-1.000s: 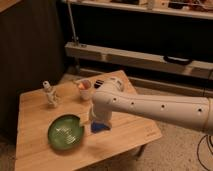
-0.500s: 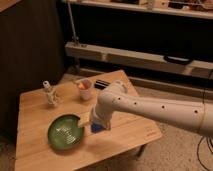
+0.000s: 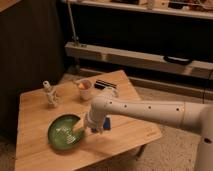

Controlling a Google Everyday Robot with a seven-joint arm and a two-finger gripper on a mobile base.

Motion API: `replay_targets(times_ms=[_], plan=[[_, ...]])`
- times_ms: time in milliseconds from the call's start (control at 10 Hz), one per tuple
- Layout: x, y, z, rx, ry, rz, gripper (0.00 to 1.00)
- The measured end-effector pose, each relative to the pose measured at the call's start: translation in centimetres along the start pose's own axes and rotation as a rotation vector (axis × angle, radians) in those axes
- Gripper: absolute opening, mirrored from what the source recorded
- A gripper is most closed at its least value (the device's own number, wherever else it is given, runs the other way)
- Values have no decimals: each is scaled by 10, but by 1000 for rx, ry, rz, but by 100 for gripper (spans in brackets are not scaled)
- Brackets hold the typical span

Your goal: Drag the ceramic bowl in a circle

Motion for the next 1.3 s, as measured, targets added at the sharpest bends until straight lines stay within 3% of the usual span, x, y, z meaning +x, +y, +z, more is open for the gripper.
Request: replay_targets(times_ms=[200, 600, 900, 1100, 1300], plan=[[7, 2, 12, -1, -5, 11, 76], [14, 2, 25, 11, -20, 31, 33], [16, -3, 31, -4, -37, 15, 9], [16, -4, 38, -24, -52, 5, 14], [14, -3, 44, -42, -70, 7, 34]])
